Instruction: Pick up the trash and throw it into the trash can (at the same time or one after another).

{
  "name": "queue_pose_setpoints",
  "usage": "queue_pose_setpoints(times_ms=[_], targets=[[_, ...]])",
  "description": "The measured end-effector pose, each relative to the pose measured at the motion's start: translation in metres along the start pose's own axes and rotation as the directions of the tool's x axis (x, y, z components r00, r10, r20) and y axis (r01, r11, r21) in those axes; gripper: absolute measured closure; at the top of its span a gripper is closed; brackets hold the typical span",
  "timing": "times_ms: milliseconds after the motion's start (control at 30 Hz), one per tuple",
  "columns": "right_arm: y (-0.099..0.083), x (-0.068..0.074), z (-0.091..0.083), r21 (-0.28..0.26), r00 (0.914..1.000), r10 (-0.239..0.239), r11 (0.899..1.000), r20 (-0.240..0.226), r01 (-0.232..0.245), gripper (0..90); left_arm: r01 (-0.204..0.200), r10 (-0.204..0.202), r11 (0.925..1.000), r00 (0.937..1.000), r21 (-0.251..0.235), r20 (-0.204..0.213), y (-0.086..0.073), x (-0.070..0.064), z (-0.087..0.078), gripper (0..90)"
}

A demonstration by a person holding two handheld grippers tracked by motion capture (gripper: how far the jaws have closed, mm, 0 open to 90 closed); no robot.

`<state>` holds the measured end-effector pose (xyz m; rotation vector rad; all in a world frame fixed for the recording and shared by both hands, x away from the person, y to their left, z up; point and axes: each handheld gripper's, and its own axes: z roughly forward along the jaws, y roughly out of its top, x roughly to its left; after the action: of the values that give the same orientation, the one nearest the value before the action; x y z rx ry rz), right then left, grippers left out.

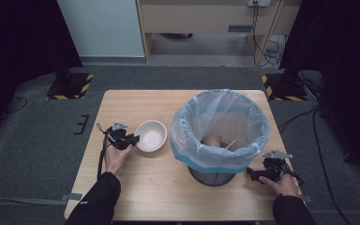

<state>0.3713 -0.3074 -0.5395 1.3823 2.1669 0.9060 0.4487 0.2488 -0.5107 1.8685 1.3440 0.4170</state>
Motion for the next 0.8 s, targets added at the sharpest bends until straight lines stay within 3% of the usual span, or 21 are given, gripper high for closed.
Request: queue_pose_setpoints(times_ms=[467, 600, 733, 800], targets=[[0.0, 0.0, 0.0, 0.0, 1.0, -0.001, 1.0, 0.002, 0.001, 0.5, 0.059, -0.057, 0.9978, 0.995, -0.03, 0.082, 0.003, -0.005, -0.008, 81.6], [0.0, 0.0, 0.0, 0.0, 1.0, 0.0, 1.0, 0.0, 0.0, 0.5, 0.048, -0.045, 0.9982, 0.9953, -0.036, 0.085, 0.007, -0.007, -0.013, 82.7], [0.0, 0.0, 0.0, 0.0, 1.0, -0.001, 1.0, 0.0, 0.001, 0.5, 0.06, -0.051, 0.9952, 0.9927, -0.078, 0.109, 0.013, -0.011, -0.02, 83.7], [0.0, 0.0, 0.0, 0.0, 1.0, 0.0, 1.0, 0.0, 0.0, 0.5, 0.046, -0.035, 0.9943, 0.9931, -0.096, 0.112, 0.016, -0.014, -0.026, 84.2]])
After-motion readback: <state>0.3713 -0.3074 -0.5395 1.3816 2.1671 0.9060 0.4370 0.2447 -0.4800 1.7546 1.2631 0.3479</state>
